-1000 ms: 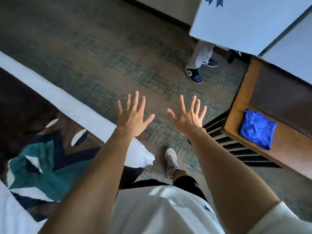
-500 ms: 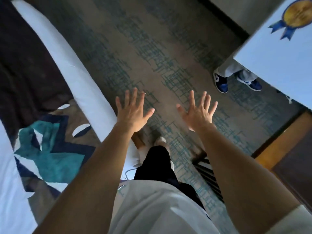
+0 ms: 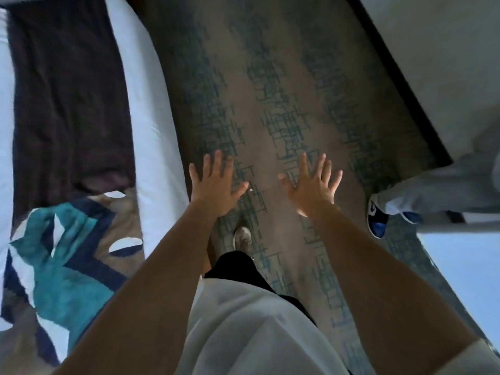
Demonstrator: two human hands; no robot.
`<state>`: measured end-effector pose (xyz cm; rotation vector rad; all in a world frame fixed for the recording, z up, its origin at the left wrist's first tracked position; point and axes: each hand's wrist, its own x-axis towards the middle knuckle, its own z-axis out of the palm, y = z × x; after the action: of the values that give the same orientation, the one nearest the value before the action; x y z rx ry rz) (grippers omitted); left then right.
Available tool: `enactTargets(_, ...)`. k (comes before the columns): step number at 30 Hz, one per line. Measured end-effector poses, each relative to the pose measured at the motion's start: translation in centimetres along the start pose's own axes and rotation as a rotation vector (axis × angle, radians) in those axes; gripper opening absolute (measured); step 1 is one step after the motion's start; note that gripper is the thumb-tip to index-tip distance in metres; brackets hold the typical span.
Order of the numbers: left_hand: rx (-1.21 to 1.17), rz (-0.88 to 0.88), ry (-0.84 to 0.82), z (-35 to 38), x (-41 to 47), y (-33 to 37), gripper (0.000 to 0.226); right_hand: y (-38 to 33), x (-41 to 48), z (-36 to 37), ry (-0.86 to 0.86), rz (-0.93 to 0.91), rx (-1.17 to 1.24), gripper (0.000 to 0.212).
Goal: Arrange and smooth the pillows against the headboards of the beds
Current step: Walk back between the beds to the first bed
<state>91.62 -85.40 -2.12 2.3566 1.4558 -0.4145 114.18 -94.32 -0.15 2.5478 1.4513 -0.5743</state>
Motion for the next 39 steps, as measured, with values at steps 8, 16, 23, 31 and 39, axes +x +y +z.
enactTargets(8,-0.001,-0.094,0.038,-6.8,9.3,0.0,0.086,-2.8,12.6,-5.8,0.014,-0.124,0.010,0.095)
enactTargets(16,-0.080,-0.235,0.051,-11.8,20.4,2.4,0.083,-2.1,27.2,-12.3,0.022,-0.252,-0.108,0.092)
enactTargets(23,-0.132,-0.365,0.023,-15.9,27.7,4.6,0.083,-2.9,38.6,-17.8,0.029,-0.372,-0.165,0.095)
enactTargets(31,-0.177,-0.437,0.090,-20.7,35.6,0.5,0.084,-9.3,48.1,-22.6,0.008,-0.459,-0.208,0.092)
enactTargets(39,-0.160,-0.464,0.131,-26.1,45.7,-9.8,0.086,-21.5,58.1,-27.2,0.034,-0.499,-0.220,0.092)
